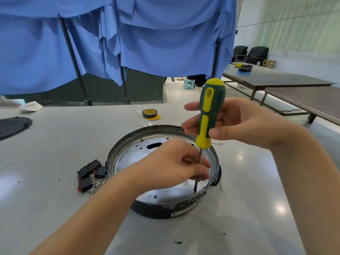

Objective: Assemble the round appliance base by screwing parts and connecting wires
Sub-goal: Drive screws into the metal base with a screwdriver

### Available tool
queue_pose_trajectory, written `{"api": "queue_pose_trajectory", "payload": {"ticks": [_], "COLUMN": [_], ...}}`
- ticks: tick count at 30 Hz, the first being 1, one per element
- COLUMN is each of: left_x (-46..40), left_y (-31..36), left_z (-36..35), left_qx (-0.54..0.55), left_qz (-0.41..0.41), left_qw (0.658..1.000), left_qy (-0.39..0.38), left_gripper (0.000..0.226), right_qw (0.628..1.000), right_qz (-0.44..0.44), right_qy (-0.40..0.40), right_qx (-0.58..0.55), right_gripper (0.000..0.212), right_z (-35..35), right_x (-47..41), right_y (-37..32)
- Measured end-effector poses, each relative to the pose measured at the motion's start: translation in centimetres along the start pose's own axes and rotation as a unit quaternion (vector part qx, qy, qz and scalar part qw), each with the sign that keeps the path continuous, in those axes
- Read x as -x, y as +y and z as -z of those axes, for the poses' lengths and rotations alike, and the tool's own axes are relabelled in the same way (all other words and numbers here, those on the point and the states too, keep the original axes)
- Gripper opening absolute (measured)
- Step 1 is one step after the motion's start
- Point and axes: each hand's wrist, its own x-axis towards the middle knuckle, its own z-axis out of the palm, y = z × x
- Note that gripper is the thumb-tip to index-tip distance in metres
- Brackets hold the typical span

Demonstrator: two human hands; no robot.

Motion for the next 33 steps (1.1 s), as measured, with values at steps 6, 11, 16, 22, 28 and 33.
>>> {"api": "queue_pose_trajectory", "payload": {"ticks": [6, 11, 16, 22, 28, 33], "left_x": [0.0, 0.3, 0.1, 0.4, 0.3, 0.3], "left_y": [0.1, 0.3, 0.1, 0.3, 0.2, -0.1], "left_z": [-0.2, -0.2, 0.2, 0.8, 0.7, 1.0], "left_qx": [0.013, -0.01, -0.049, -0.078, -0.082, -0.07], "left_qz": [0.009, 0.003, -0.007, -0.031, -0.037, -0.015], "left_qw": [0.999, 0.998, 0.999, 0.996, 0.996, 0.997], "left_qy": [-0.028, -0.055, -0.009, -0.01, -0.017, -0.007], "left_gripper": [0.017, 0.026, 0.016, 0.004, 0.005, 0.005], "right_qw": [0.988, 0.95, 0.978, 0.998, 0.995, 1.0], "right_qz": [0.004, 0.014, -0.024, 0.005, 0.028, 0.005], "right_qy": [0.122, 0.208, 0.108, -0.06, -0.075, 0.019], "right_qx": [0.092, 0.232, 0.175, -0.01, -0.053, 0.016], "right_gripper": [0.041, 0.056, 0.042, 0.049, 0.065, 0.053], "right_z": [-0.7, -1.7, -0.8, 0.7, 0.8, 0.1], "right_x": [-0.6, -1.6, -1.1, 0.5, 0.3, 0.0], "right_y": [-0.2, 0.1, 0.2, 0.3, 0.4, -0.1]}}
